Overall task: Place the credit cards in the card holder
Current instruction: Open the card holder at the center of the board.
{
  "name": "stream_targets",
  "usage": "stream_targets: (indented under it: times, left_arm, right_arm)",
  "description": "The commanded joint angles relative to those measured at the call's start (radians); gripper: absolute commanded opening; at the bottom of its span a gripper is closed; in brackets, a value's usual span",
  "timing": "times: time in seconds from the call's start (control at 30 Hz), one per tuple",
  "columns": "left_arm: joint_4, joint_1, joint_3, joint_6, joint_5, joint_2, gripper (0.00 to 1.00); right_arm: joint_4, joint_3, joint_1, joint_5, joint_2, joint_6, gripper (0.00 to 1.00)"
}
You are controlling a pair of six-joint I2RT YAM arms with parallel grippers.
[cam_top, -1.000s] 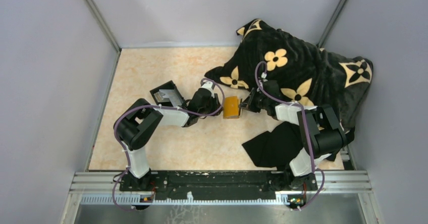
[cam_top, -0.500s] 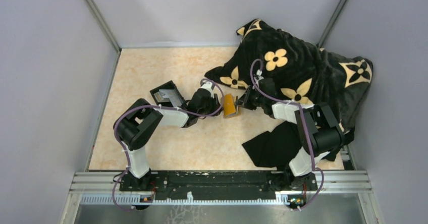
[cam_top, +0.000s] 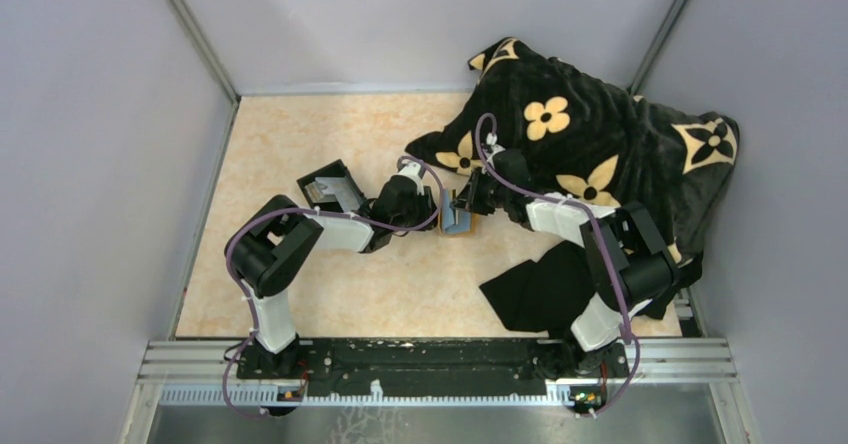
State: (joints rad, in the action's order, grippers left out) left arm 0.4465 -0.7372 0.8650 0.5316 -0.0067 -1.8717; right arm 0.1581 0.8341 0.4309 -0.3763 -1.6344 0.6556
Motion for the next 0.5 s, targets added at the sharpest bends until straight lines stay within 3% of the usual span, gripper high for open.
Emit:
stream_targets:
  times: [0.0, 0.47]
  left_arm:
    - [-0.102, -0.010, -0.035, 0.013, 0.051, -0.059, 0.33]
    - [-0.097, -0.009, -0.044, 0.017, 0.077, -0.074, 0.33]
  right_arm:
    - [-0.039, 0.068, 0.056, 0.039, -0.008, -0.051, 0.00]
    - [-0.129, 0.146, 0.168, 0.178, -0.100, -0.110, 0.00]
